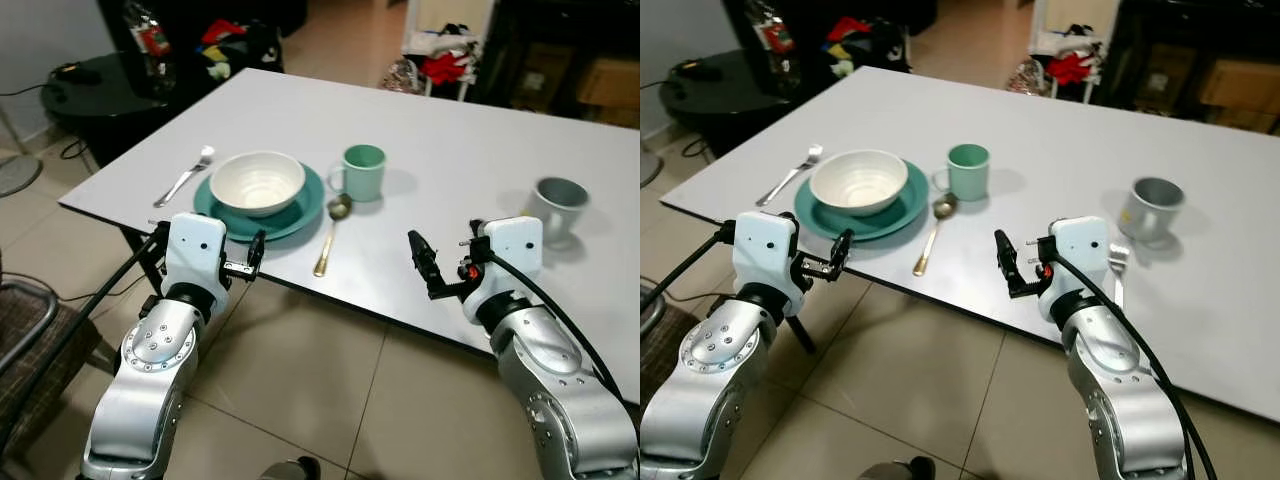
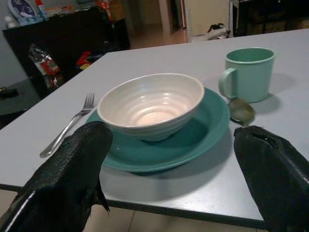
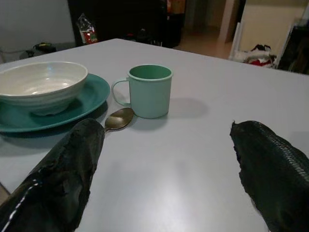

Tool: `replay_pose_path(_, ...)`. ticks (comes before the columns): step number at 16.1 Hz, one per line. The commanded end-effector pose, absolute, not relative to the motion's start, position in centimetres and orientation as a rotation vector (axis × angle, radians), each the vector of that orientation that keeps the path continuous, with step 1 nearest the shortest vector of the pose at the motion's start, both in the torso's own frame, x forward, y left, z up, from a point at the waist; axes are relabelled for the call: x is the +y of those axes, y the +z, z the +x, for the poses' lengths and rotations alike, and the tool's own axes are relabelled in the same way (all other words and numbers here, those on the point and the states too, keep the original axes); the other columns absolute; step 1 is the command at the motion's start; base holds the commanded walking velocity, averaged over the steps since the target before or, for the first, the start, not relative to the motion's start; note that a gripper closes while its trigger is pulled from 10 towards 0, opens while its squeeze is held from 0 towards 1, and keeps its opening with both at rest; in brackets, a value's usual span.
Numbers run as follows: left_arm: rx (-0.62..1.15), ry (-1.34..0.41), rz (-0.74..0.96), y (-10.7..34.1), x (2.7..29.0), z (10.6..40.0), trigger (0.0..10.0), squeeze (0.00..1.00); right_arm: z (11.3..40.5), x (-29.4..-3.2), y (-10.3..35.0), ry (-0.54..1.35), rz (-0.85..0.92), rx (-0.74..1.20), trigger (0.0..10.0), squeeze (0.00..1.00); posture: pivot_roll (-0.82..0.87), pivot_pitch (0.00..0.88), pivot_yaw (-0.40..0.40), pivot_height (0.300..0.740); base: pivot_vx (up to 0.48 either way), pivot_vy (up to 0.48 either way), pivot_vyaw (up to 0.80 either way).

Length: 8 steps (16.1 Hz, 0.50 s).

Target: Setting the table

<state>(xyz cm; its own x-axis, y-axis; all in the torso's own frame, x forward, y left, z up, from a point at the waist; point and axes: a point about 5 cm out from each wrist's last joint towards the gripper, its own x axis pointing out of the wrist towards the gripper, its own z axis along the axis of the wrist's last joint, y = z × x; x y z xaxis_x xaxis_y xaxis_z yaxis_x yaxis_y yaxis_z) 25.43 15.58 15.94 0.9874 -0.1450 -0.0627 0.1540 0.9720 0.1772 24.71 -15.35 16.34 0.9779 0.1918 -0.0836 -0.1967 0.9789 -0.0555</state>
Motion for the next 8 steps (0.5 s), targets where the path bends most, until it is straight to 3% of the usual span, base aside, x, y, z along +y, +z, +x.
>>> replay_pose_path(1,0.044,-0.148,0.205,16.2,16.0,25.1,10.0,0.00,24.8,-15.0,15.9,0.205,-0.104,0.073,10.0,1.00,0.13,0.000,0.034,0.740,0.000,0.000,0.80)
replay_pose_path(4,0.048,-0.139,0.215,16.2,16.6,25.2,10.0,0.00,24.9,-14.7,15.6,0.194,-0.063,0.101,10.0,1.00,0.09,0.000,0.063,0.740,0.000,0.000,0.80)
replay_pose_path(8,0.035,-0.173,0.204,16.4,15.5,25.9,10.0,0.00,24.5,-14.4,15.0,0.262,-0.010,0.133,10.0,1.00,0.10,0.000,0.062,0.740,0.000,0.000,0.80)
